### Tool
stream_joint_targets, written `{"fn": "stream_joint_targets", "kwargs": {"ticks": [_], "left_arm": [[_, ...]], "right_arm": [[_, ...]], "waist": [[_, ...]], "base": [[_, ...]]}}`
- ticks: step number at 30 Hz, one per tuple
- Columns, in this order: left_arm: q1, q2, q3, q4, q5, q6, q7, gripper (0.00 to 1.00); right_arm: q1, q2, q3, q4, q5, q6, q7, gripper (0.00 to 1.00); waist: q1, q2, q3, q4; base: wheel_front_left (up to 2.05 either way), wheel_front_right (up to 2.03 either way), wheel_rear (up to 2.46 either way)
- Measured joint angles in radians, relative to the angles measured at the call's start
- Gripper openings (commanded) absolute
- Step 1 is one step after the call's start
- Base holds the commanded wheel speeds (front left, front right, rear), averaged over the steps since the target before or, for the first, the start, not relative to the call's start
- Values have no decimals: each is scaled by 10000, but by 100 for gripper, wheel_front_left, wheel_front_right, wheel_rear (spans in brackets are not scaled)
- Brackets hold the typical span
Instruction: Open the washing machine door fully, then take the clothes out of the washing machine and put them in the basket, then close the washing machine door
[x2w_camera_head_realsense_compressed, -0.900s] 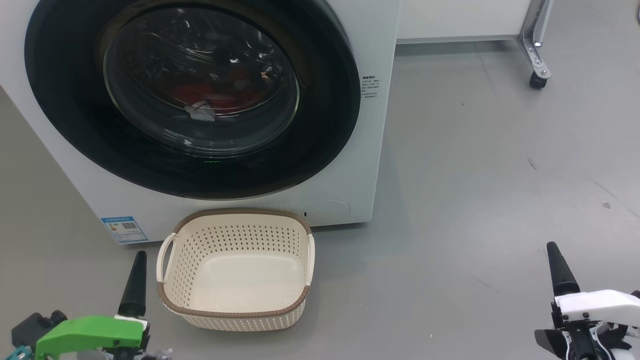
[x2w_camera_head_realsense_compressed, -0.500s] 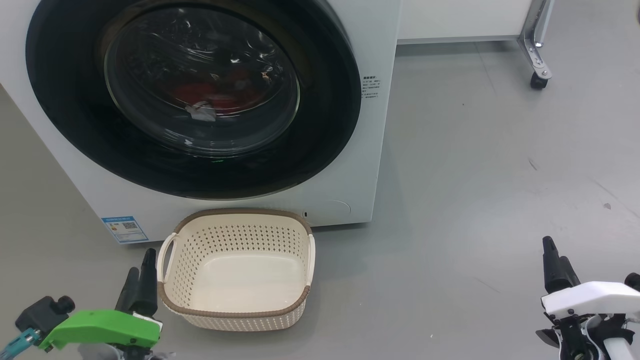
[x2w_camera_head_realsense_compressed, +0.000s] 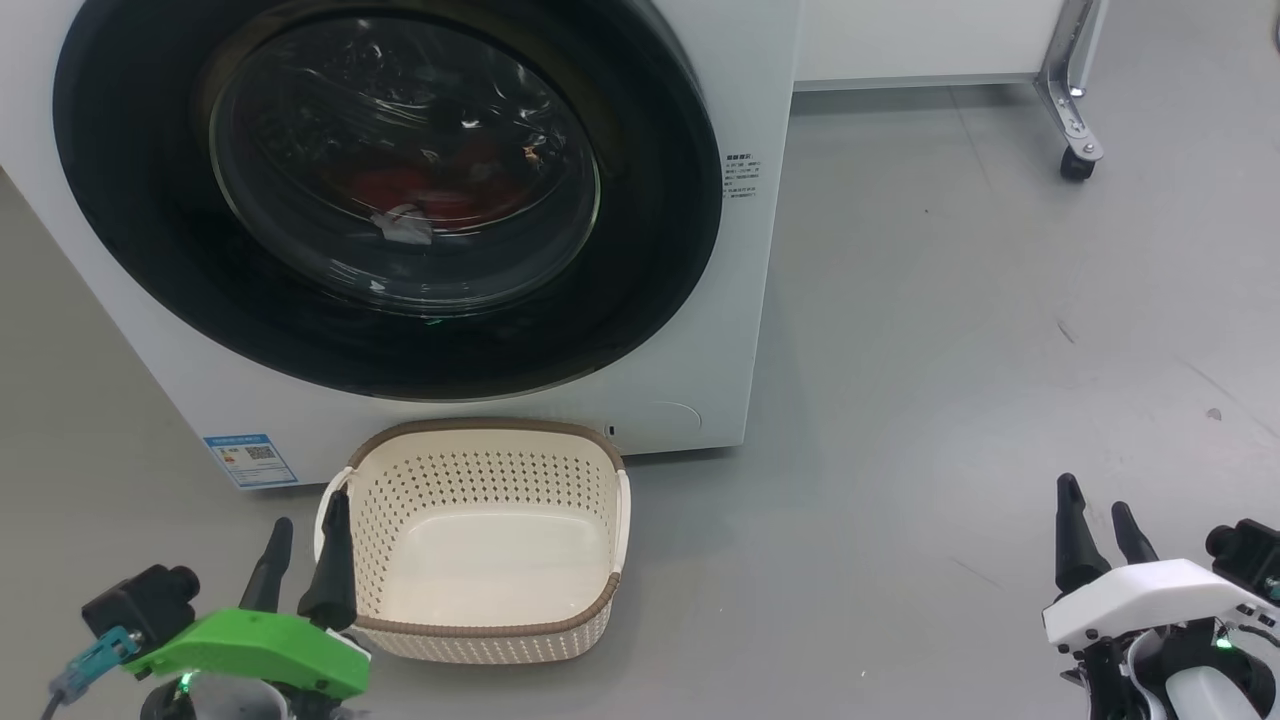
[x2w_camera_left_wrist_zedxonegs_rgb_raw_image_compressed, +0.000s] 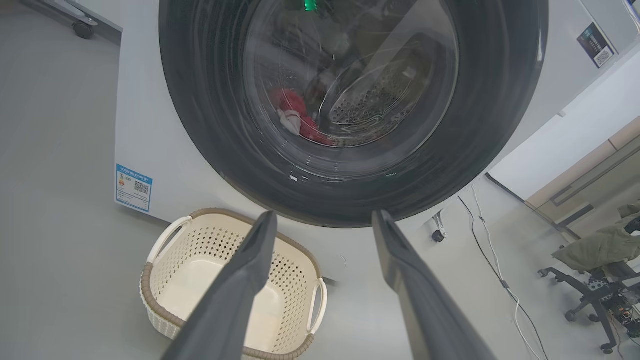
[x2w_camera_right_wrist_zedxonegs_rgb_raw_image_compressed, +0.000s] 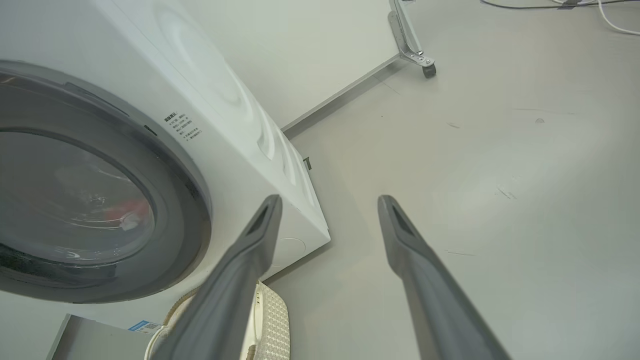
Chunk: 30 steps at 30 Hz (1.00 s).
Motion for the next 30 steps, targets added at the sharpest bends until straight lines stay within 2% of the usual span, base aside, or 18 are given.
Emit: {"fn": "stream_joint_targets", "kwargs": {"ticks": [3, 30], "left_arm": [[0, -2, -159, -10, 435, 77, -92, 100], [-1, 2, -1384, 186, 3607, 732, -1001, 100]], "right_arm": [[-1, -6, 153, -23, -424, -146, -90, 100], [-1, -35, 1296, -35, -3833, -685, -1018, 100]], "waist": [[0, 0, -4, 4], [0, 0, -41, 34]], "base": [[0, 0, 0], [0, 0, 0]]}}
